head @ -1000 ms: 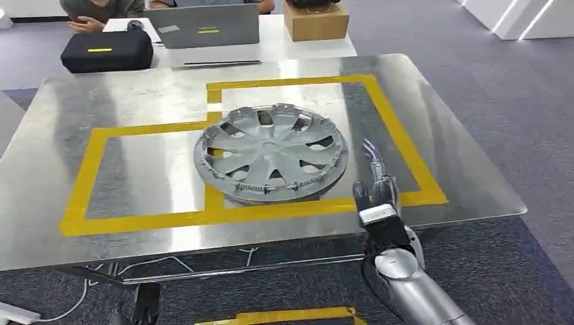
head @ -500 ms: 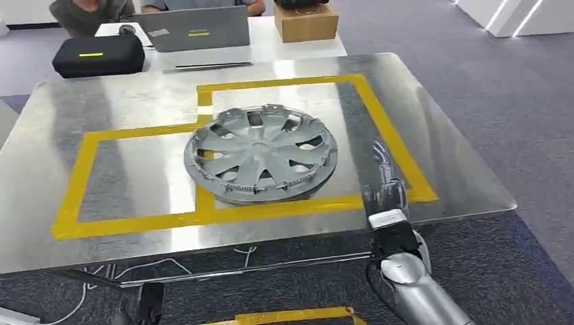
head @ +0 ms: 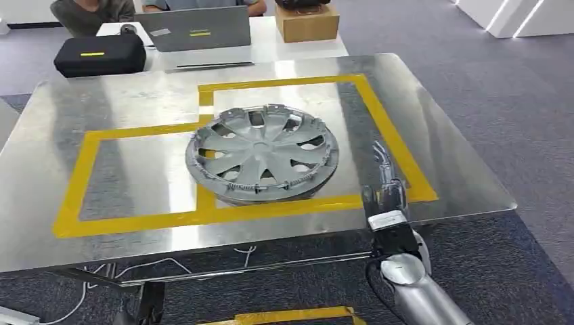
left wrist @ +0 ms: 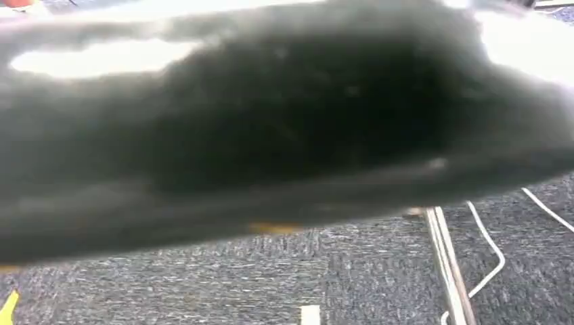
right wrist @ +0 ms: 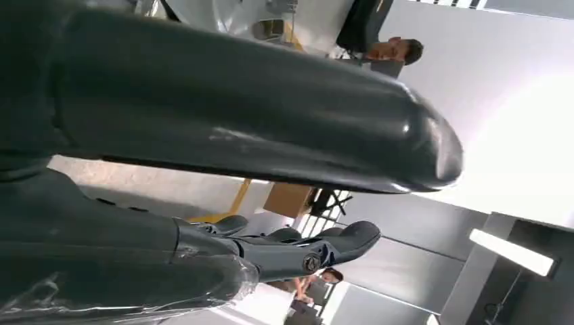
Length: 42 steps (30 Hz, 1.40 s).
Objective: Take the parts from the cabinet and place them on the table.
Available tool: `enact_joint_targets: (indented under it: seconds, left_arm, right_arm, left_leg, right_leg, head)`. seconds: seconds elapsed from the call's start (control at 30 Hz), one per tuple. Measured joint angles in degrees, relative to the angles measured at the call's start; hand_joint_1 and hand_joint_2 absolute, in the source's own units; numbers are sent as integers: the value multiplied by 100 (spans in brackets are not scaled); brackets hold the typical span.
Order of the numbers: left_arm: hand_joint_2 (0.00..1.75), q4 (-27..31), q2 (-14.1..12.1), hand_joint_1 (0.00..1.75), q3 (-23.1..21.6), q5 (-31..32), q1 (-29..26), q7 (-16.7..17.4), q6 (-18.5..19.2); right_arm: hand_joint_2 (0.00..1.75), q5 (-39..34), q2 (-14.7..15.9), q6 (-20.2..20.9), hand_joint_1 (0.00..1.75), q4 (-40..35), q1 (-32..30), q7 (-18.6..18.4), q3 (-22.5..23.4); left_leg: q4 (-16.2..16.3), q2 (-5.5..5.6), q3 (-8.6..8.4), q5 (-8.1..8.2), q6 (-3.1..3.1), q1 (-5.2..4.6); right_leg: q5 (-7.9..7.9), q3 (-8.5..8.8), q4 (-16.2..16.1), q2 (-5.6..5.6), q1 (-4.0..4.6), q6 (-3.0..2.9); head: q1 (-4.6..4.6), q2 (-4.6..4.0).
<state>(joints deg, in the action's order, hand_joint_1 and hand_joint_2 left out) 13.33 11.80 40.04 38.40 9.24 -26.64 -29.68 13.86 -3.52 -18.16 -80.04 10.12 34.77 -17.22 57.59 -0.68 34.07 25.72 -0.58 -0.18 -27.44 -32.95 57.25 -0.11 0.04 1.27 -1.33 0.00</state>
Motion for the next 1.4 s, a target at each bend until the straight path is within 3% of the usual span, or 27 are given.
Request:
enact_joint_targets:
  seconds: [0.9,0.93,1.0,1.03,1.07,1.13,1.17,1.2,1.23,1.3,1.33,1.37,1.4]
  left_arm:
    - [0,0,177,0,-140,114,41,72,52]
    - [0,0,175,0,-140,116,45,96,52]
    - [0,0,194,0,-144,118,50,101,46]
    - [0,0,197,0,-144,118,55,103,42]
    - [0,0,203,0,-146,118,76,107,35]
    - [0,0,216,0,-151,118,86,114,33]
    - [0,0,216,0,-151,118,84,114,22]
    - [0,0,214,0,-151,120,82,114,15]
    - [0,0,214,0,-153,120,82,114,7]
    - [0,0,214,0,-160,122,83,114,2]
    - [0,0,210,0,-164,122,89,114,0]
    - [0,4,179,0,-168,122,100,114,0]
    - [0,4,190,0,-179,125,101,111,-2]
  right_arm:
    - [0,-151,105,127,0,-411,-546,52,284]
    - [0,-151,105,133,0,-411,-544,55,286]
    - [0,-149,105,149,0,-439,-546,59,286]
    - [0,-148,107,149,0,-444,-544,61,293]
    - [0,-144,107,162,0,-444,-519,68,295]
    - [0,-146,107,175,0,-439,-535,68,302]
    - [0,-146,107,181,0,-433,-544,68,302]
    - [0,-146,107,181,0,-422,-543,68,302]
    - [0,-146,107,184,0,-407,-540,68,302]
    - [0,-144,107,186,0,-402,-528,68,304]
    - [0,-142,107,190,0,-402,-518,68,302]
    - [0,-144,101,190,0,-393,-511,66,299]
    - [0,-144,88,190,0,-393,-515,68,299]
  left_leg:
    - [5,0,1,6,-8,-20]
    - [32,4,9,24,-93,-46]
    - [-210,0,-100,-110,-170,-18]
    - [-307,-32,-163,-160,-171,11]
    - [-343,-33,-170,-190,-211,26]
    - [-339,-32,-148,-188,-203,33]
    - [-334,-33,-137,-189,-199,33]
    - [-326,-33,-130,-193,-174,42]
    - [-313,-32,-126,-189,-144,55]
    - [-215,-28,-107,-141,-40,112]
    - [-114,-25,-75,-98,33,109]
    - [-37,-10,-17,-64,91,76]
    - [4,-9,13,-77,107,81]
  right_leg:
    - [7,-3,-3,-1,-22,10]
    - [44,10,-47,-13,-58,69]
    - [72,65,-131,-9,-17,123]
    - [-16,6,-73,2,-33,116]
    - [-237,-110,209,12,-39,125]
    - [-697,-538,1172,12,-95,174]
    - [-818,-705,1524,9,-124,209]
    - [-794,-750,1617,4,-155,242]
    - [-634,-645,1430,0,-194,281]
    - [-140,-101,437,-21,-281,371]
    - [-101,115,2,-42,-329,456]
    - [-150,134,20,29,-279,403]
    - [-125,124,49,50,-282,281]
  head:
    - [2,0]
    - [4,0]
    - [2,0]
    - [-7,0]
    - [-7,0]
    - [-17,0]
    - [-13,0]
    - [-15,0]
    - [-15,0]
    - [-15,0]
    - [-22,0]
    - [-50,0]
    - [-13,0]
